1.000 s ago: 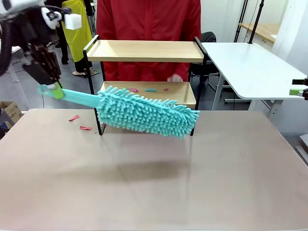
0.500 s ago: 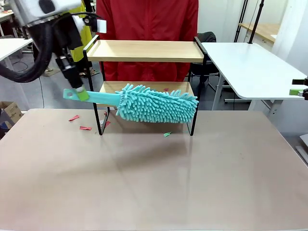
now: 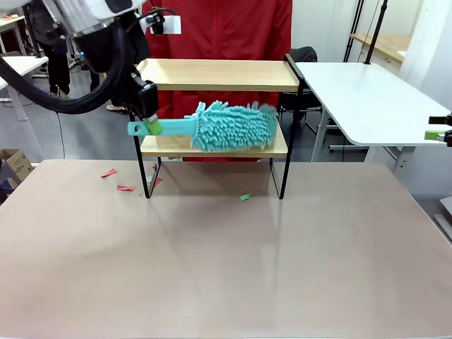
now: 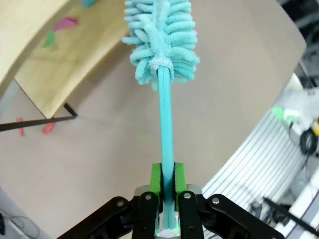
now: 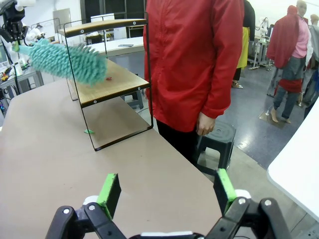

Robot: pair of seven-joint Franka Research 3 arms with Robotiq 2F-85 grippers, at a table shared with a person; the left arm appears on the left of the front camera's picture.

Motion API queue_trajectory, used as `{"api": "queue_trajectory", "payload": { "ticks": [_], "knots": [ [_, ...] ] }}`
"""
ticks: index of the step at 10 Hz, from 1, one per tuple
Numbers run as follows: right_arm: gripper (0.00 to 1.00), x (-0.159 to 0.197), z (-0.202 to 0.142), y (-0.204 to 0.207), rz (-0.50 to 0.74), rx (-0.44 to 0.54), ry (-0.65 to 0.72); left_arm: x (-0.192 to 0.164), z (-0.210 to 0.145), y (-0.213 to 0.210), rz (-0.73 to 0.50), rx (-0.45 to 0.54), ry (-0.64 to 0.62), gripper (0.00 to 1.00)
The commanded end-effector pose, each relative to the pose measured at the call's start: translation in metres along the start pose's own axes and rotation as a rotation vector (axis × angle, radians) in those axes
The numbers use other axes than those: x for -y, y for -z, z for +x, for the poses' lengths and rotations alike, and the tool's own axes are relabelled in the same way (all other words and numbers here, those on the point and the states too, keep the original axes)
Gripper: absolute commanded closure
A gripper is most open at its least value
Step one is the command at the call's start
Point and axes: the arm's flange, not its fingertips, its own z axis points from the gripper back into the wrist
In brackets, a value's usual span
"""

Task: Clean the shelf.
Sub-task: Clean the specific section of the Shelf indicated by the human with the Duster.

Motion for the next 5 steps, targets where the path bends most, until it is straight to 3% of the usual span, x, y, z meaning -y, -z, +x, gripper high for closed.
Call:
{"api": "queue_trajectory", "payload": {
  "ticks": [1,5],
  "knots": [
    [0.00,0.000,0.004,0.001,0.000,0.002,-0.006,0.012,0.019,0.008,0.093,0.046,-0.085,0.87],
    [0.00,0.000,0.004,0.001,0.000,0.002,-0.006,0.053,0.069,0.050,0.184,0.050,-0.157,0.87]
  ]
}}
